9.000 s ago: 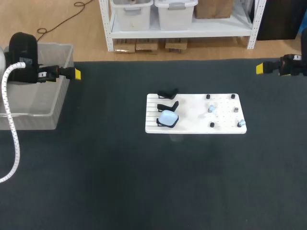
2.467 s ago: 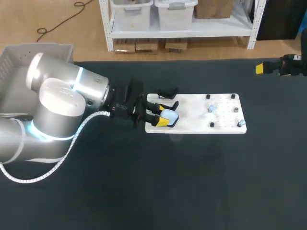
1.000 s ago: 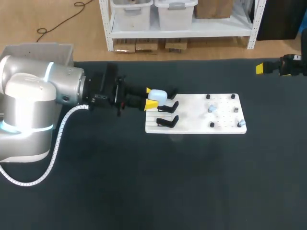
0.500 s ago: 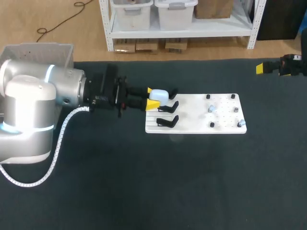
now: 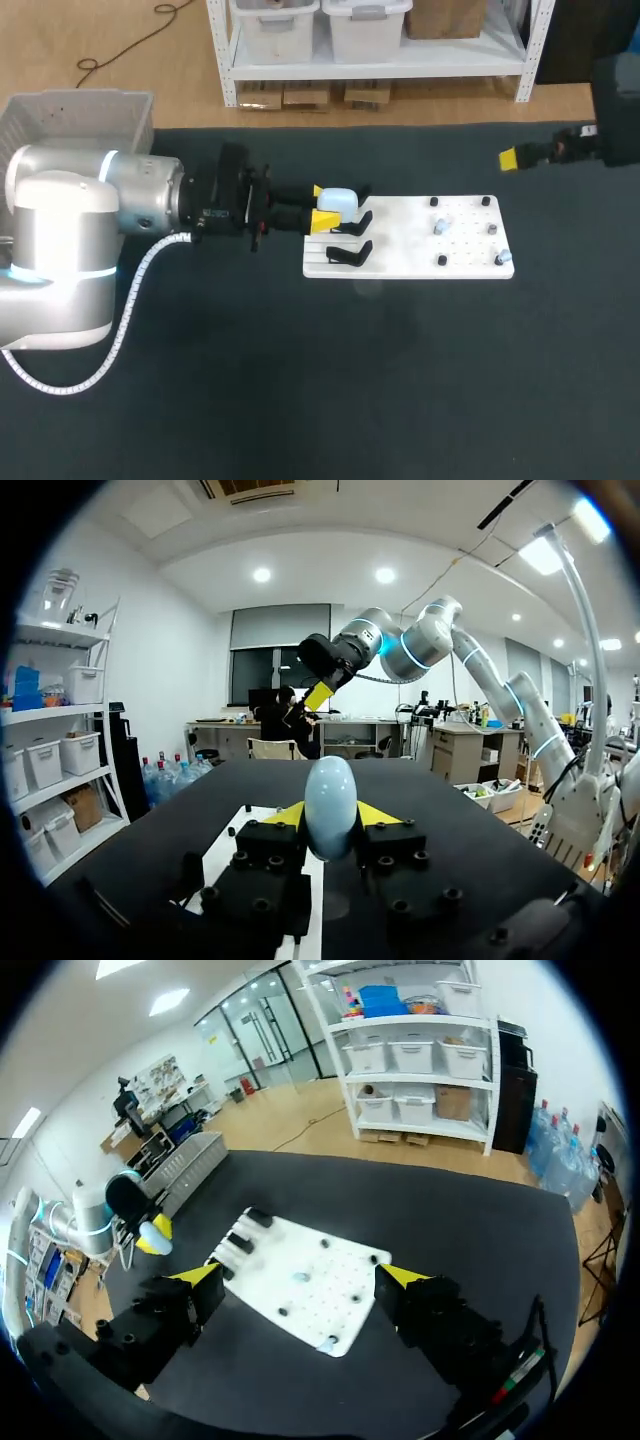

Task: Pick up each earbud case from the left stands, insert the matching earbuds, close the lid, and place the case in the box.

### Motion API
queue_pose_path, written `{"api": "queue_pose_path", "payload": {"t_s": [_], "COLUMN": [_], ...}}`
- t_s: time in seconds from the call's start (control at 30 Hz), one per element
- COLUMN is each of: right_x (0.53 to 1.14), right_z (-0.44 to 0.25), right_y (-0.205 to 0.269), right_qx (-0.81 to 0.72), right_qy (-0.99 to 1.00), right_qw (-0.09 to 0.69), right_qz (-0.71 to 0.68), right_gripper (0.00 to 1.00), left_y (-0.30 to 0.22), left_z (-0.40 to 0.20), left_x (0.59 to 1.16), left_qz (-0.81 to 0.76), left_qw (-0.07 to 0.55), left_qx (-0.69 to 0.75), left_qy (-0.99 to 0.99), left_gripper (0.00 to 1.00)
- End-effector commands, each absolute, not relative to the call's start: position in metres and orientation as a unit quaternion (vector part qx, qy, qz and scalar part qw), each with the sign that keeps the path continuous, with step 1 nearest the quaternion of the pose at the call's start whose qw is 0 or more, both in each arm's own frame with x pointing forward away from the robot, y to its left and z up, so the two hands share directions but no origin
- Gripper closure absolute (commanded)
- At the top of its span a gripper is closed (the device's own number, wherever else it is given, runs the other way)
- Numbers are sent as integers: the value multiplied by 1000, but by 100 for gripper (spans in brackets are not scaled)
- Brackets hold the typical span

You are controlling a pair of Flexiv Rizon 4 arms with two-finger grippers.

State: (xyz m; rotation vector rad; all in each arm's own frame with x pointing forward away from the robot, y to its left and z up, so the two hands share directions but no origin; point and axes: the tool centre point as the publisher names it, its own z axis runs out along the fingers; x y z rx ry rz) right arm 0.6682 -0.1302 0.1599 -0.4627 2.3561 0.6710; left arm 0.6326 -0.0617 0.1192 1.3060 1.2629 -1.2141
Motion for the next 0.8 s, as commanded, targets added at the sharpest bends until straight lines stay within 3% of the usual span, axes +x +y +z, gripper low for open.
{"api": "queue_pose_path", "payload": {"t_s": [0.03,0.8], "right_x": [652,604], "right_z": [165,162], "right_y": [-110,-15], "right_qx": [-189,-261], "right_qy": [897,913], "right_qw": [316,242], "right_qz": [244,200], "right_gripper": [0,0], "left_y": [-59,-61], "left_z": [119,115], "left_x": [633,626], "left_qz": [-497,-523], "left_qw": [460,447], "left_qx": [530,527], "left_qy": [510,498], "left_gripper": [100,100]}}
